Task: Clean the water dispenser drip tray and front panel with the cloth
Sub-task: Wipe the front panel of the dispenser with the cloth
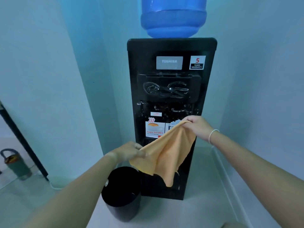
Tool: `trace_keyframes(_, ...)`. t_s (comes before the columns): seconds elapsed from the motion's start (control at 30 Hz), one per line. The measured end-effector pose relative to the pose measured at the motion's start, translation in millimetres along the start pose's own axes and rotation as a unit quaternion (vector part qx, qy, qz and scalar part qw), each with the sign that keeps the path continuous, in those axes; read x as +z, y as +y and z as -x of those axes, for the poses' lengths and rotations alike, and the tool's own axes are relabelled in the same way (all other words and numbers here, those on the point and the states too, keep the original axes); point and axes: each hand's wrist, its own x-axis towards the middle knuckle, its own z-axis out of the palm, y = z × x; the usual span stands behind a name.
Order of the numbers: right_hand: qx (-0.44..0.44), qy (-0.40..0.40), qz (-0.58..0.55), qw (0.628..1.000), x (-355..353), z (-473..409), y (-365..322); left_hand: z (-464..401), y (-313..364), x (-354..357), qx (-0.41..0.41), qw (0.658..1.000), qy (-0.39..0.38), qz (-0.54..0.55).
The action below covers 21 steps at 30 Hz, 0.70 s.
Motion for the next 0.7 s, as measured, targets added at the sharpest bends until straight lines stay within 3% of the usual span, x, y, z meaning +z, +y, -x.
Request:
trace_keyframes(0.1, 0.01, -0.014, 0.05, 0.999, -18.6, 7.0, 5.5, 5.0, 7.6, -3.1, 0.009, 1.0, 0.014, 0.013)
trace_keyframes(0.2, 0.026, -0.002, 0.053, 0.998, -34.0, 11.9, 10.4, 7.7, 20.9, -11.5, 0.029, 0.994, 0.047, 0.099)
trace_keyframes(0.37, 0.111, 0.019, -0.076, 0.991, -47.2, 17.9, 17.5, 10.1, 43.3, -19.3, 0.049, 0.954, 0.099, 0.281)
trace_keyframes(0.47, 0.146, 0.027, -0.14, 0.979, -44.8, 21.0, 22.1, 9.9, 44.2, -17.4, 0.043, 0.95, 0.11, 0.288)
trace_keyframes(0.7, 0.137, 0.008, -0.119, 0.983, -55.7, 17.0, 17.5, 7.4, 50.6, -33.6, 0.069, 0.946, 0.165, 0.272)
